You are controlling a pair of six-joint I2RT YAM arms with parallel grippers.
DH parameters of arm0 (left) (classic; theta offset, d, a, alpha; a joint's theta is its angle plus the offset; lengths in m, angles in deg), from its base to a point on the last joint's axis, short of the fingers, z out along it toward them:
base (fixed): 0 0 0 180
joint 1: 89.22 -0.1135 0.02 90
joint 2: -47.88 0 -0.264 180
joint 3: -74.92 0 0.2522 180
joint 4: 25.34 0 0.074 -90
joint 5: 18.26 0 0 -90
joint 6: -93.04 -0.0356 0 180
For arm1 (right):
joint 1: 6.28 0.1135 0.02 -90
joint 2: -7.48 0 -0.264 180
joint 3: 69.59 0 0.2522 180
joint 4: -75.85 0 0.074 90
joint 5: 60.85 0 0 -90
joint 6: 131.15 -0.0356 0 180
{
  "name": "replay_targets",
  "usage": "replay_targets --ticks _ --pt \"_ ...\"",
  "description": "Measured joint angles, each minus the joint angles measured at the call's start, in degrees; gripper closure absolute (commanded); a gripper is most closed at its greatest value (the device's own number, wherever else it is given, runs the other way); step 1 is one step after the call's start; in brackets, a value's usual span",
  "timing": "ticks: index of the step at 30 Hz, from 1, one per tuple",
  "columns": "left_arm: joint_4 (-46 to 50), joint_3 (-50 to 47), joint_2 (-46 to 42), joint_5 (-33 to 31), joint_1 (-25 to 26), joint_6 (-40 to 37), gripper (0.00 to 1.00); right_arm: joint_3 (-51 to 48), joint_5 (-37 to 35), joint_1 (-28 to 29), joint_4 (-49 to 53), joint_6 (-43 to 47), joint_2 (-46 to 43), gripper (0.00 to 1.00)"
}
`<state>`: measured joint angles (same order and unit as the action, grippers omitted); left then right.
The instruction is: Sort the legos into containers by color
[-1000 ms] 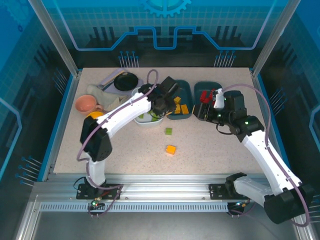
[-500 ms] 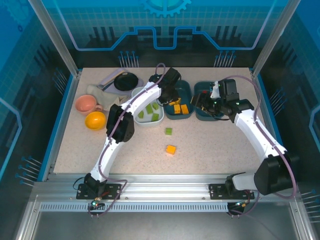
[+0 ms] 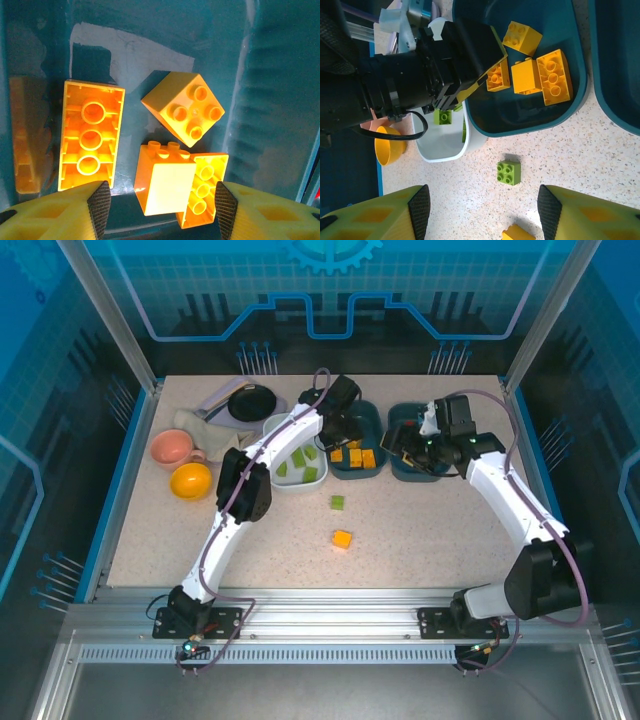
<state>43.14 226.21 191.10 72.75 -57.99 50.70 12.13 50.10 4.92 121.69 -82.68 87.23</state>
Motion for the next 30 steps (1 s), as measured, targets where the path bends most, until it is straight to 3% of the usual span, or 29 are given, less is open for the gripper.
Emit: replay_targets --ticks 7,14,17,23,30 --pt "0.4 -4.7 -8.2 -0.9 1.2 0.0 0.32 0.6 -4.1 2.3 4.0 6.3 -3.7 0.39" --pt "-3.7 -32.8 -32.6 -2.2 6.3 1.8 0.28 -7.1 -5.9 12.0 5.0 14.1 -15.7 0.38" --pt "-5.4 -43.1 -37.9 -2.3 8.6 2.4 0.23 -12.2 -5.7 13.2 5.9 14.7 -20.4 0.39" --pt "-8.5 -52.4 -35.9 -2.3 11.8 1.6 0.21 -16.8 -5.7 13.9 8.0 14.6 -23.8 0.38" --pt "-10.4 -50.0 -27.8 -4.4 12.4 -1.0 0.22 -16.9 -5.7 14.4 8.1 14.6 -24.1 0.38"
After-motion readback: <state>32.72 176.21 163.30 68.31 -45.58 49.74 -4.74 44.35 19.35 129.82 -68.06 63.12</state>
